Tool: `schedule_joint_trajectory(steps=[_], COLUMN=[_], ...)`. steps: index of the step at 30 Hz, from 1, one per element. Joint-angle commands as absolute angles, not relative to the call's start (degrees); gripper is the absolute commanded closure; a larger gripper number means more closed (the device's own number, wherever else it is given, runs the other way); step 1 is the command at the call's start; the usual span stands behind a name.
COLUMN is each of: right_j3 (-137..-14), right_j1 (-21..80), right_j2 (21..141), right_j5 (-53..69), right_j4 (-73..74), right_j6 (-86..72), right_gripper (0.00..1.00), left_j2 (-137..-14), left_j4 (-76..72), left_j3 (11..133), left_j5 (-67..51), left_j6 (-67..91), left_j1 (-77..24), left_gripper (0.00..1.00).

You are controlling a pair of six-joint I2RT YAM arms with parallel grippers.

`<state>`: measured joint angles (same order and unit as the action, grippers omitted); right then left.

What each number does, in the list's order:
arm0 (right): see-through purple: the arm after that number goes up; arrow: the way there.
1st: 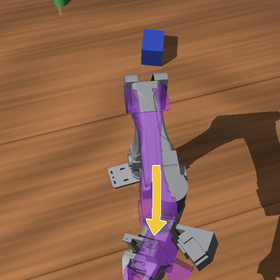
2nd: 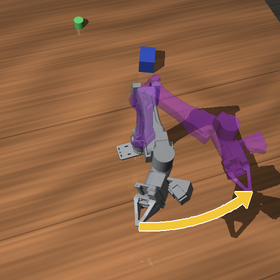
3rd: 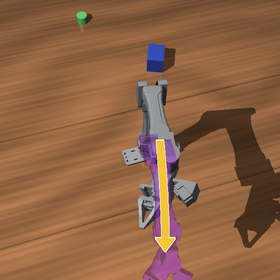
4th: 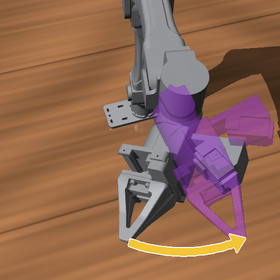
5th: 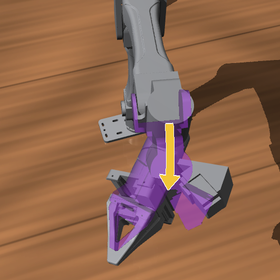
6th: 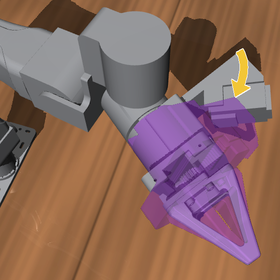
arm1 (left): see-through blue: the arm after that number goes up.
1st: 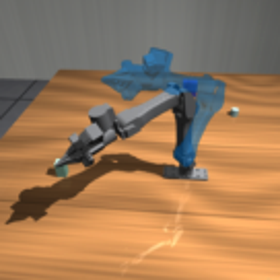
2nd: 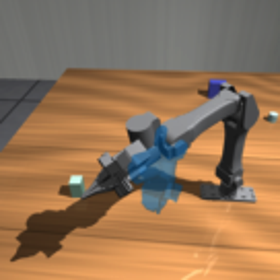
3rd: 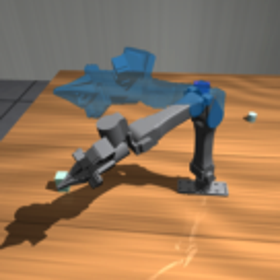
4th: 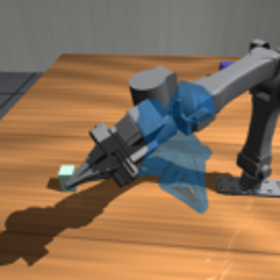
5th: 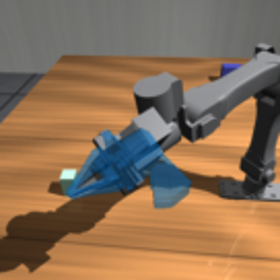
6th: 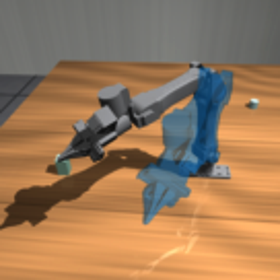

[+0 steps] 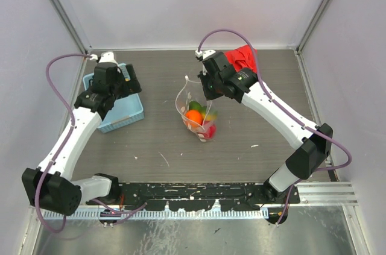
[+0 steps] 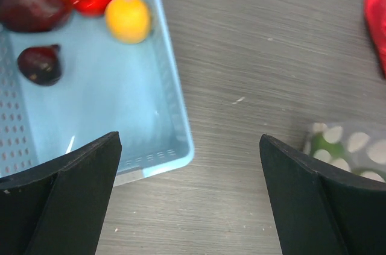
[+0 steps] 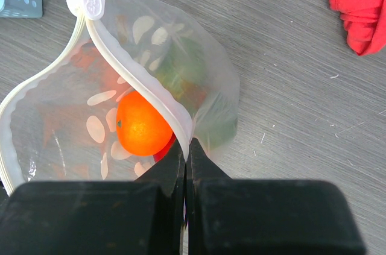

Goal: Place the food in the zip-top bag and seal the zipper
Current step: Pick up the fake fruit from the bin.

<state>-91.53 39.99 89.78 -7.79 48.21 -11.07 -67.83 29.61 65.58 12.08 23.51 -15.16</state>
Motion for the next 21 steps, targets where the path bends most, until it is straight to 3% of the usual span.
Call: schedule_joint_trajectory(steps=[1, 6, 12, 18, 21], right_j3=[-92.4, -91.8, -91.7, -91.6, -92.0], right_j1=[39.9, 40.0, 39.9, 40.0, 39.9], right_j2=[88.9, 88.8, 88.7, 89.1, 89.5], right_j5=[-7.6, -6.7, -6.7, -6.0, -5.4], right_j4=[45.6, 44.9, 44.6, 44.3, 44.2], right_j6=[-10.7, -10.8, -10.7, -10.7, -10.7], right_gripper=[1.00, 1.00, 1.00, 1.00, 1.00], left_j2=[-70.9, -77.4, -85.6, -92.3, -95.3], left_j4=[32.9, 34.0, 36.7, 36.1, 35.3], left_j3=[66.8, 68.9, 73.6, 77.9, 79.7], left_j5=[13.4, 10.1, 16.5, 17.3, 15.9], left_j6=[26.1, 24.0, 18.2, 15.5, 15.1], left_j1=[-9.9, -4.1, -1.6, 2.4, 3.8], left_gripper=[0.02, 0.01, 0.04, 0.12, 0.21])
